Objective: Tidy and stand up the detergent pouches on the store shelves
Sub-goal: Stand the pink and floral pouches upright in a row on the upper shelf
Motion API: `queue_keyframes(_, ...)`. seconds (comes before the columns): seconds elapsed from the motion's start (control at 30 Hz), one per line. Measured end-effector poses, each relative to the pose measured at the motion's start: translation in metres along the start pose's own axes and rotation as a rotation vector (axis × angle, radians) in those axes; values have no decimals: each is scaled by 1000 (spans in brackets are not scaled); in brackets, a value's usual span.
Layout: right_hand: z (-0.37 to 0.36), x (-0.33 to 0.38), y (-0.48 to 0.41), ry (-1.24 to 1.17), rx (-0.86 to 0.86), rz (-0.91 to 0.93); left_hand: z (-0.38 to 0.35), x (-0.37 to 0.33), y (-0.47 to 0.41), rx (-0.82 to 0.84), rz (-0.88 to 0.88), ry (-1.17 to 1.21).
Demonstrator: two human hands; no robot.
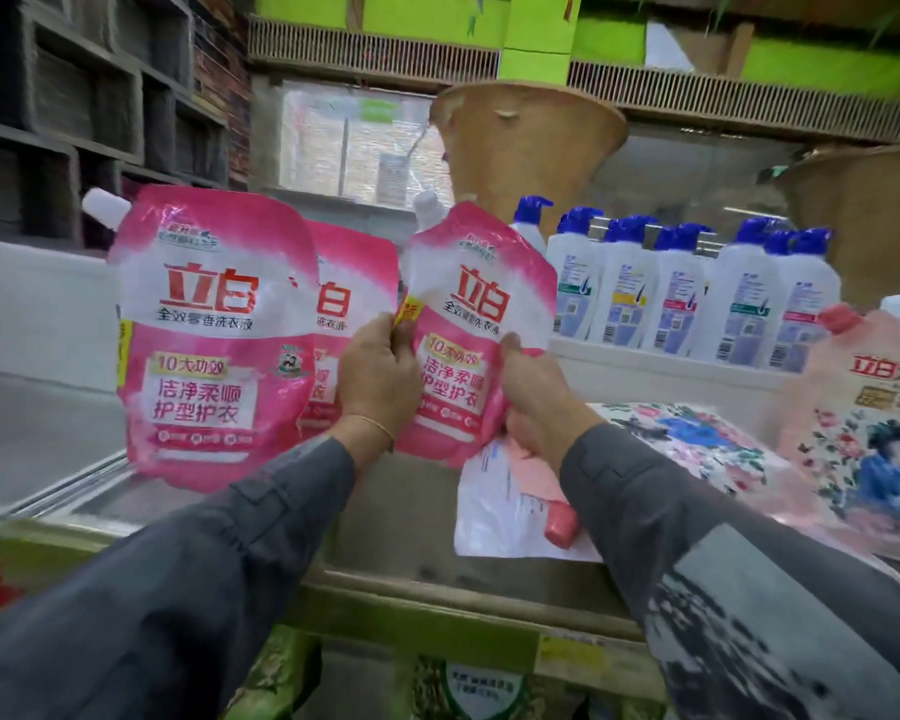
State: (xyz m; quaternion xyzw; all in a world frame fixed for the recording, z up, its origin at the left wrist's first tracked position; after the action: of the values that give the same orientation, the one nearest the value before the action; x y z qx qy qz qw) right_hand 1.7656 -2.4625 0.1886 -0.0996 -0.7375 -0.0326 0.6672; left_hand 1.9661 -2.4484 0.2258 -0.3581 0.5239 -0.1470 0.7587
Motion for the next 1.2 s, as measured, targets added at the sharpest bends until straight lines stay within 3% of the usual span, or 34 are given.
queue_keyframes(0.17, 37, 11, -2, 434, -111, 54, -22, 29, 4, 63, 271, 102)
queue_keyframes(0.27, 56, 29, -2, 537, -157, 129, -41, 40, 5, 110, 339, 208)
queue_keyframes(0.43, 52, 36, 6, 674, -83, 168, -55, 50, 3, 186, 392, 236)
queue_keyframes(0.53, 33, 49, 32, 801, -25, 158, -56, 56, 5, 170, 413, 151)
queue_keyframes(0.63, 10, 65, 82, 976, 80, 265, -57, 63, 16, 221, 544, 121)
queue_keyframes(0.8, 39, 11, 132, 1773, 143, 302, -59, 62, 22, 269, 575, 34)
queue_keyframes(0.93, 81, 4, 136, 1800, 32, 325, -73, 53, 34, 380, 658, -256)
queue_keyframes(1.2, 107, 19, 144, 1666, 43, 408, -126, -59, 84, 765, 166, -517)
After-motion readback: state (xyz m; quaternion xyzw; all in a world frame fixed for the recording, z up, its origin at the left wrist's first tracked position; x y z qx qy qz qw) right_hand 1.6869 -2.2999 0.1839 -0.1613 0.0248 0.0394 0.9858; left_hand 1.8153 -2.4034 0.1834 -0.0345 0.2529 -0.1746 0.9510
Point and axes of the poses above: each hand's wrist, its own y-axis away from the middle knuckle, its own z-axis out of the back of the hand, x = y × z, the point moved 10 cm from there along -y, towards the middle knuckle, and after that the axes turned 8 degrees about x, right-handed, at the moved point
